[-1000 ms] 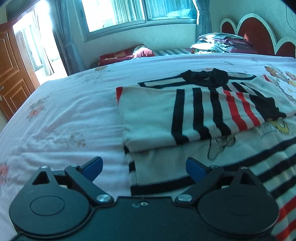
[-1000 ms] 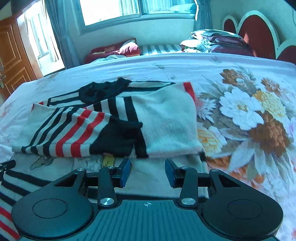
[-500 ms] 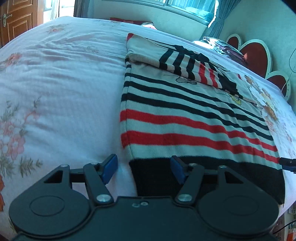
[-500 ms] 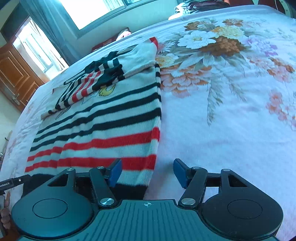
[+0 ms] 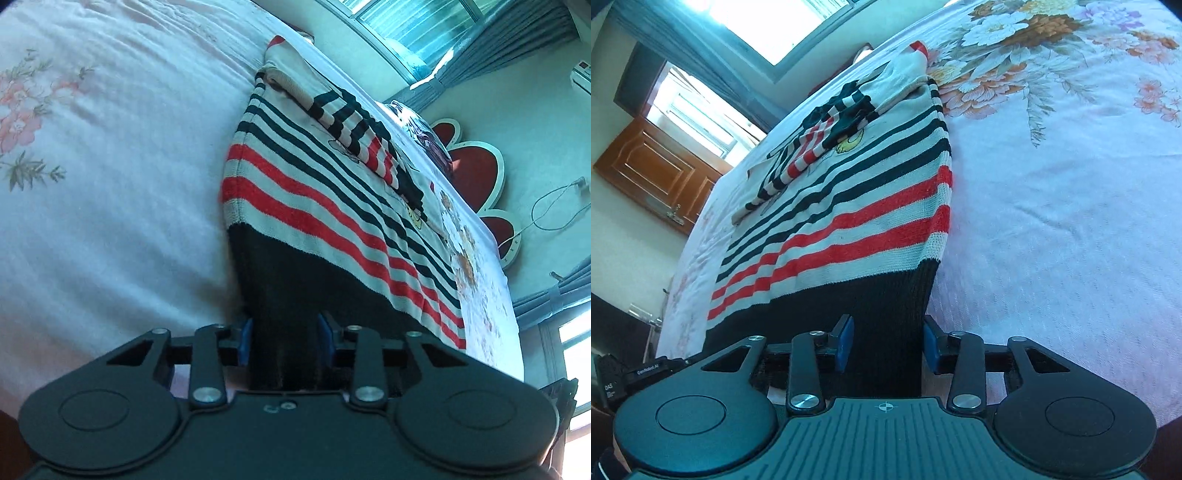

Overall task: Fold small clothes
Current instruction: 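Grasp the sweater hem with both grippers side by side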

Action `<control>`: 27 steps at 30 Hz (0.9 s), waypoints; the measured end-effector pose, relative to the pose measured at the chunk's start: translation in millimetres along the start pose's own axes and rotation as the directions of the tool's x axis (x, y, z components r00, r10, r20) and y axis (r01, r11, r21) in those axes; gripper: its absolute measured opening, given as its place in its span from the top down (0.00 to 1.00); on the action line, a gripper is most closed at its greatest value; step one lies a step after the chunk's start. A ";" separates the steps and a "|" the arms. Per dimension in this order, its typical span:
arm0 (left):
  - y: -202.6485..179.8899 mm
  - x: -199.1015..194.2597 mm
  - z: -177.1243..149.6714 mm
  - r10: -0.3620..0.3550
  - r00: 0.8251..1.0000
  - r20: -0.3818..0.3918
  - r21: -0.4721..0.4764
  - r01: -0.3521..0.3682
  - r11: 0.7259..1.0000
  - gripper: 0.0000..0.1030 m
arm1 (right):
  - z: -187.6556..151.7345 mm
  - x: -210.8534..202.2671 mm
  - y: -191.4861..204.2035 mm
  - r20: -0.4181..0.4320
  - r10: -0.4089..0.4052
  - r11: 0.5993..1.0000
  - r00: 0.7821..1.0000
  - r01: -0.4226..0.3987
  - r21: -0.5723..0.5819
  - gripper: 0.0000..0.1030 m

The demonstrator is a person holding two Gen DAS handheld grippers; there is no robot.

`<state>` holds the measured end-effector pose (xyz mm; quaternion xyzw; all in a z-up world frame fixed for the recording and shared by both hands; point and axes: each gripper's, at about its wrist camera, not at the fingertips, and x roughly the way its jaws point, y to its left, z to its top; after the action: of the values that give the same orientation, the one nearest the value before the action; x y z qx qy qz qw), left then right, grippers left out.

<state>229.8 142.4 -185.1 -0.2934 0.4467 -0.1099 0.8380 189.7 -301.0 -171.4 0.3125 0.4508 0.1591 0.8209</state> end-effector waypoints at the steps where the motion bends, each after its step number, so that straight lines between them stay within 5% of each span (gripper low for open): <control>1: -2.6 4.5 3.3 -0.004 1.000 -0.001 0.012 0.004 1.000 0.68 | 3.4 3.4 -3.1 -0.002 0.011 1.000 1.000 -0.011 0.020 0.70; 3: -7.2 11.6 7.1 -0.007 1.000 -0.004 0.026 0.007 1.000 0.72 | 8.9 8.8 -7.7 -0.007 0.019 0.998 1.000 -0.019 0.055 0.84; 4: -9.1 13.2 7.9 0.000 1.000 -0.003 0.035 0.000 0.999 0.92 | 11.1 10.6 -9.5 -0.013 0.026 0.998 1.000 -0.025 0.063 0.95; 5: -10.9 13.4 8.0 0.012 1.000 0.002 0.045 -0.012 0.999 0.95 | 12.1 9.9 -9.5 -0.010 0.030 0.998 0.999 -0.030 0.057 0.96; 8: -15.7 -14.4 -0.5 -0.049 0.992 0.114 0.066 0.042 0.997 0.95 | 14.1 -11.5 -3.1 0.060 0.058 0.998 0.996 -0.059 0.011 0.96; 12: -12.7 -3.0 -7.4 0.094 0.994 0.062 0.119 -0.101 0.988 0.94 | 16.5 -16.3 -3.7 0.055 0.032 0.998 0.998 -0.029 -0.049 0.97; 14: -7.1 0.8 -8.3 0.081 0.994 0.078 0.080 -0.087 0.993 0.94 | 15.4 2.7 -12.7 -0.020 -0.049 0.998 0.999 0.048 -0.042 0.97; 22: -18.9 -24.7 3.0 0.046 0.982 0.181 0.036 -0.054 0.998 0.95 | 44.2 -20.5 4.4 0.112 0.041 0.998 0.993 -0.035 -0.053 0.97; 27: -40.9 -23.9 50.0 -0.009 0.966 0.257 0.050 -0.004 0.999 0.95 | 93.9 -15.9 21.6 0.177 0.074 0.996 0.981 -0.063 -0.068 0.97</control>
<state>259.8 139.9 -123.2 -0.2847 0.3308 -0.0830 0.8959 260.3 -328.0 -109.7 0.3151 0.3590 0.1726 0.8614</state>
